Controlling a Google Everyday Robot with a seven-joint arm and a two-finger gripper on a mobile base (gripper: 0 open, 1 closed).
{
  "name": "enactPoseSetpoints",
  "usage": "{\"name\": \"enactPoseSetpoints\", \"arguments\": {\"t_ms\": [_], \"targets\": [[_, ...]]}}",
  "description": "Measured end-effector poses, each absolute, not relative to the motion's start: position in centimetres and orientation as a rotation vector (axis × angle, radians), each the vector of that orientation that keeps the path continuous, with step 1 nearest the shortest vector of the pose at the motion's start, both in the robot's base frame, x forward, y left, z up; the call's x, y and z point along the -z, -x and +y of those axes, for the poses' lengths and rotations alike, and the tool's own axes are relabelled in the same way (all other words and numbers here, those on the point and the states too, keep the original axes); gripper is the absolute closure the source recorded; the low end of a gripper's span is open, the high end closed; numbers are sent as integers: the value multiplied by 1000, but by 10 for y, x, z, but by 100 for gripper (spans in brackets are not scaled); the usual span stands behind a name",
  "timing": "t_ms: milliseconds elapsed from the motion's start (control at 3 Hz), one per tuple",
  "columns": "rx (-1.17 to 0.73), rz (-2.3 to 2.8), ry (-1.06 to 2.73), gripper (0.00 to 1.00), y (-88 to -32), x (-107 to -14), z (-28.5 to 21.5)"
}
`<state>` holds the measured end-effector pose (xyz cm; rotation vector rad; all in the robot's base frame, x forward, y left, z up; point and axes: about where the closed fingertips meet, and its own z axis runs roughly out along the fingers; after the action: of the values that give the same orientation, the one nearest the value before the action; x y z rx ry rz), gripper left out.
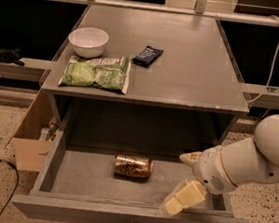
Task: Pick orange can from top drawer and place on counter
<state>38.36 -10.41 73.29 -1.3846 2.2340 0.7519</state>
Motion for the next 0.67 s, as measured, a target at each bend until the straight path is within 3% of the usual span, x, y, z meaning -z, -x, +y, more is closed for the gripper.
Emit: {"name": "enactPoseSetpoints", "arguments": {"t_ms": [667], "targets": [[-810, 2163, 1135, 0, -436, -723, -83]]}}
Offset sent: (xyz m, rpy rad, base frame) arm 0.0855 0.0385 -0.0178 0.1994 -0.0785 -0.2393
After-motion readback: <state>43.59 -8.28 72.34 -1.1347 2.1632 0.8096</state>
